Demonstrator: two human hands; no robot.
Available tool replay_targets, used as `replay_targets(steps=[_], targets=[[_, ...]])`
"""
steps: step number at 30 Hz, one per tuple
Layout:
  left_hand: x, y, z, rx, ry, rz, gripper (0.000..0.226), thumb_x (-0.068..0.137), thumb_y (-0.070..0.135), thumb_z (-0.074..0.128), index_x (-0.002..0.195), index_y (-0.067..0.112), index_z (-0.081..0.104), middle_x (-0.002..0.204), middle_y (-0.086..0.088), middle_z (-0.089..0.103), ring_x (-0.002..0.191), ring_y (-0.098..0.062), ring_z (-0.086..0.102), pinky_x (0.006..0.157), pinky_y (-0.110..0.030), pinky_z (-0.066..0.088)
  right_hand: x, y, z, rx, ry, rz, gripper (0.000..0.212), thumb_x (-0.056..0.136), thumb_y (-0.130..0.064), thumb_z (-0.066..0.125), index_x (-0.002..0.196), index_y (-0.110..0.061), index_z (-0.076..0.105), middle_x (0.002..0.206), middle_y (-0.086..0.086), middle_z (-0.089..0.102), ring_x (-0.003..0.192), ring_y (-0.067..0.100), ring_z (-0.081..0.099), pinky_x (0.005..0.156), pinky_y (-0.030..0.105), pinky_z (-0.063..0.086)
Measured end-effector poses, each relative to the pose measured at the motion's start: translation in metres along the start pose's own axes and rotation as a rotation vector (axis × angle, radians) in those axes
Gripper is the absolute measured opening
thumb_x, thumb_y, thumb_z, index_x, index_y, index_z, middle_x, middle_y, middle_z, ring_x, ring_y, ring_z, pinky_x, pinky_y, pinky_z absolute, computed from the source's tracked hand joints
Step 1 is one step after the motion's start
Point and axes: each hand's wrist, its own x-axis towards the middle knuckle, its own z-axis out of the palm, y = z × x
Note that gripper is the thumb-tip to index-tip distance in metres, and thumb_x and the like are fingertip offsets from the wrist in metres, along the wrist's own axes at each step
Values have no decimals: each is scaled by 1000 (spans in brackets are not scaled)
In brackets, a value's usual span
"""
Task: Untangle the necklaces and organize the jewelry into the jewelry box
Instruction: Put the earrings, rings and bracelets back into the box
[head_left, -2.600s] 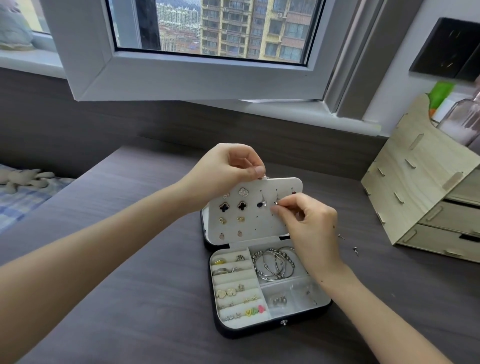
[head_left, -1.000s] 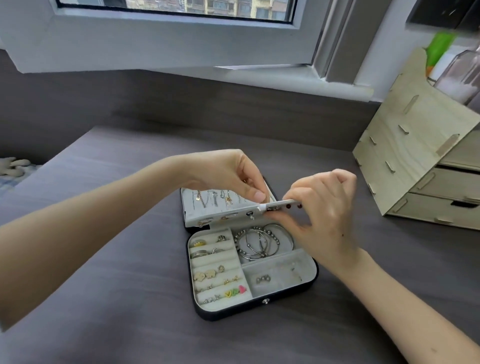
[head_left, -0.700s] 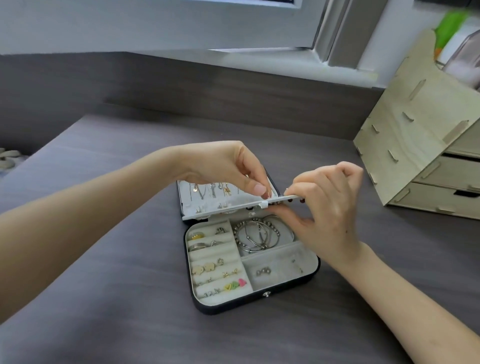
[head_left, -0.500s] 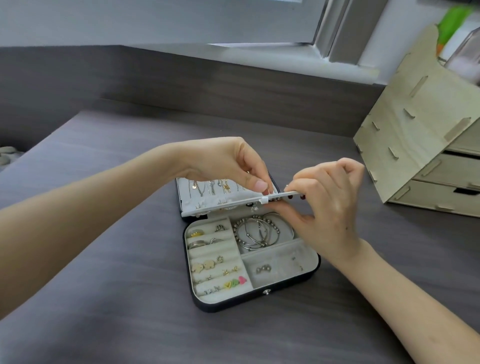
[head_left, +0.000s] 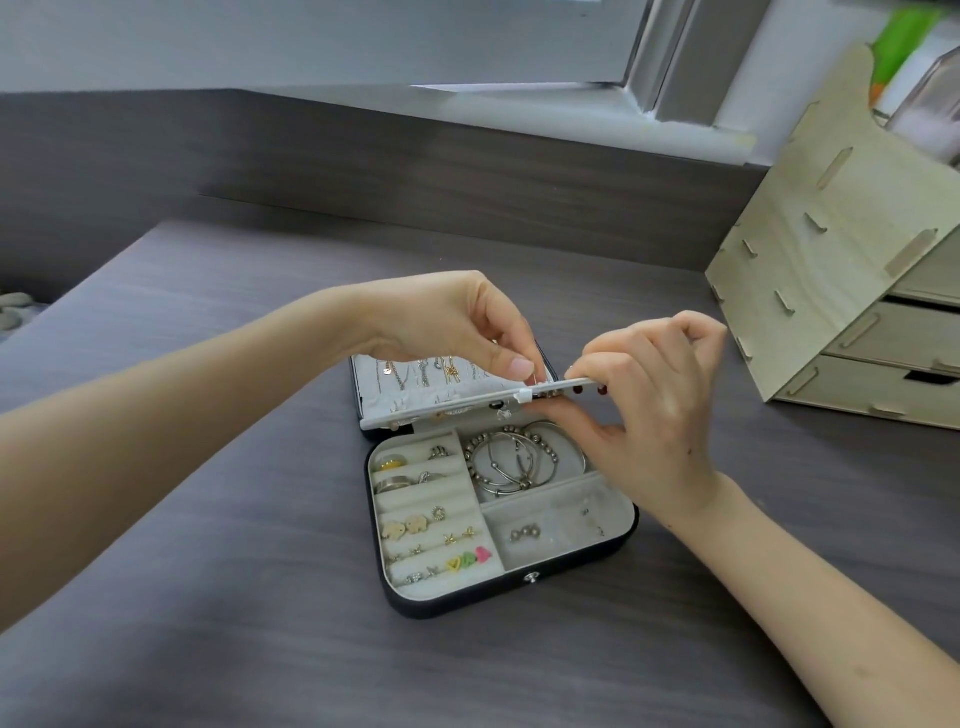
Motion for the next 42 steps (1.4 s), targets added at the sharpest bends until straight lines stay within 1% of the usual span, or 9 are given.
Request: replay_targets(steps=[8, 12, 14, 19, 25, 28, 33, 38, 42], targets=[[-3, 9, 0, 137, 13, 40, 9, 72, 24, 71, 81, 21, 73, 81, 9, 71, 75, -7, 62, 72, -16, 45, 0, -1, 0, 0, -2, 7, 36, 79, -45, 73, 82, -19, 48, 73, -2, 63, 74, 18, 52, 80, 38, 29], [-2, 14, -2, 382, 44, 129, 8, 74, 39, 76, 80, 37, 72, 79, 3, 70, 71, -32, 55, 65, -38, 44, -1, -1, 0, 4, 0, 10, 36, 79, -43, 73, 82, -19, 48, 73, -1, 63, 74, 17, 52, 79, 37, 29], [-2, 17, -3, 443, 53, 160, 10, 73, 41, 74, 82, 37, 72, 82, 3, 70, 75, -28, 59, 71, -46, 46, -1, -1, 0, 6, 0, 11, 35, 79, -43, 74, 82, -19, 48, 73, -1, 63, 74, 18, 52, 79, 38, 30], [-3, 24, -2, 567, 63, 203, 8, 73, 38, 67, 80, 42, 68, 79, 15, 69, 80, -12, 58, 74, -35, 46, -1, -1, 0, 14, -5, 18, 34, 80, -40, 74, 83, -18, 48, 74, 0, 63, 75, 17, 52, 80, 38, 30], [-2, 25, 1, 584, 32, 202, 13, 77, 32, 71, 76, 44, 65, 77, 15, 67, 79, -12, 55, 73, -28, 45, -3, -1, 1, 9, -5, 18, 35, 78, -40, 75, 82, -18, 48, 74, 0, 63, 74, 18, 52, 79, 40, 31], [-1, 28, 0, 600, 7, 165, 13, 79, 26, 73, 79, 38, 68, 80, 16, 67, 81, -13, 56, 75, -27, 45, -2, -1, 1, 9, -6, 22, 35, 79, -41, 74, 82, -18, 48, 73, -1, 63, 74, 18, 52, 80, 39, 31], [0, 28, -1, 612, 53, 126, 8, 78, 28, 73, 86, 26, 71, 78, 20, 60, 77, 0, 53, 69, -12, 41, 0, -1, 0, 10, 6, 25, 33, 81, -41, 72, 82, -18, 48, 73, -1, 63, 72, 19, 53, 80, 38, 30], [-3, 27, -1, 536, 33, 99, 11, 83, 23, 69, 80, 33, 65, 71, 25, 60, 69, 2, 53, 63, -11, 38, -1, -1, 1, 8, 1, 35, 32, 82, -41, 72, 82, -19, 48, 74, -1, 63, 73, 19, 53, 81, 38, 29], [-4, 27, 0, 536, 64, 73, 6, 87, 22, 65, 83, 27, 66, 73, 19, 59, 66, 4, 51, 61, -8, 37, -1, 0, 1, 11, -1, 39, 32, 81, -39, 73, 82, -19, 48, 74, -1, 63, 74, 18, 53, 82, 36, 28]])
